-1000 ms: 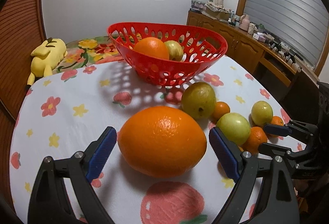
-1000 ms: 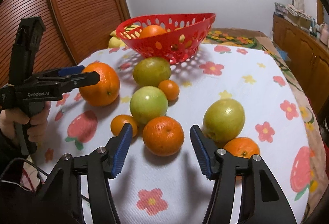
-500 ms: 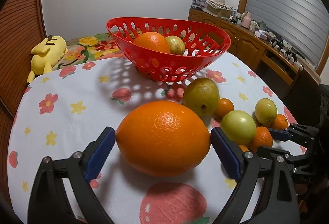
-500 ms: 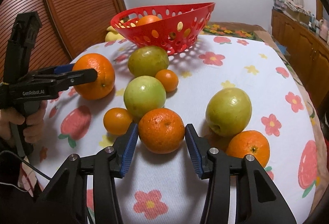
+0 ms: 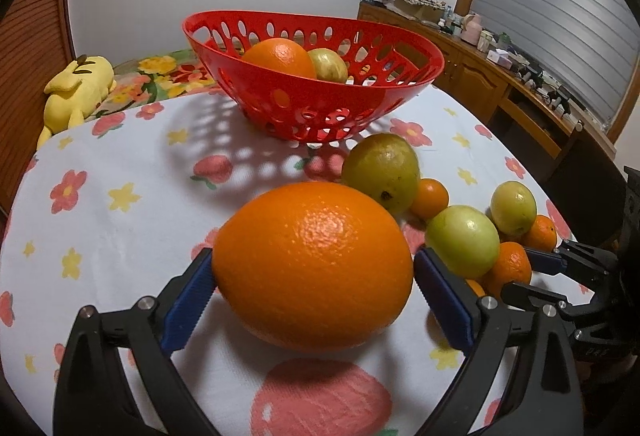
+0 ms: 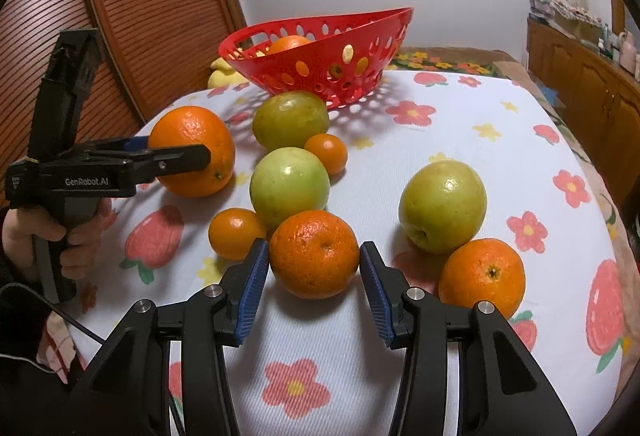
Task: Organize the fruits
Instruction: 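Grasp the second large orange with the left tool while the right tool grasps a tangerine, then carry the tangerine with the right tool and release it into the red basket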
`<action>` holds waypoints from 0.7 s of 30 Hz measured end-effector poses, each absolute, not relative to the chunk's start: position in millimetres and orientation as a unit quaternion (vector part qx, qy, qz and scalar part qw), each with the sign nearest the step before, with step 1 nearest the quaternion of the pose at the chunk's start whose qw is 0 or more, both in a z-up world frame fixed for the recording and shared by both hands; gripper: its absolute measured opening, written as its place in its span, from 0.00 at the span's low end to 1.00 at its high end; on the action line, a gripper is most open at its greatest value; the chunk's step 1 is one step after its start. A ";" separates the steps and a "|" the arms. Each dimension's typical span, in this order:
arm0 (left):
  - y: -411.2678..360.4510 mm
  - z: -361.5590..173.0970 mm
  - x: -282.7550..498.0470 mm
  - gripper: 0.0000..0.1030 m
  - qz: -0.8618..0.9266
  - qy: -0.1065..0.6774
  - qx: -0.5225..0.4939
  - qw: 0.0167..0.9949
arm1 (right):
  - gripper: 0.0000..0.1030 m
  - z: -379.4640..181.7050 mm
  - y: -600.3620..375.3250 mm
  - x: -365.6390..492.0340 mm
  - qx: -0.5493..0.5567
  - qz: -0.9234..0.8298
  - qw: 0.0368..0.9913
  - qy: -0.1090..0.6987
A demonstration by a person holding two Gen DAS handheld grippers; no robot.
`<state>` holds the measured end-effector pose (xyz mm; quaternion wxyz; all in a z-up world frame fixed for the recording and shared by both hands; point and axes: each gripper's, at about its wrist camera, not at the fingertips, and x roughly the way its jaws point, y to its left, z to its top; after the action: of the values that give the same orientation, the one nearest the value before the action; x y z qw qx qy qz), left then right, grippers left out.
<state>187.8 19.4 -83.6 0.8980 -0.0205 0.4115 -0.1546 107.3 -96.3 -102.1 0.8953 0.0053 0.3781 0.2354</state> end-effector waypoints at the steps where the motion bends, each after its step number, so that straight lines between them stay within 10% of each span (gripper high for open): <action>1: 19.2 -83.9 188.3 0.95 -0.155 0.412 -0.021 0.897 | 0.46 -102.1 -96.1 107.0 0.005 0.235 0.896 0.377; 21: 20.8 -89.4 190.0 0.92 -0.155 0.424 -0.020 0.892 | 0.47 -103.7 -98.2 109.4 0.016 0.241 0.893 0.380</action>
<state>190.0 20.8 -89.4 0.8920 -0.0198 0.4240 -0.1553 109.4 -98.2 -103.7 0.8927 0.0156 0.3805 0.2410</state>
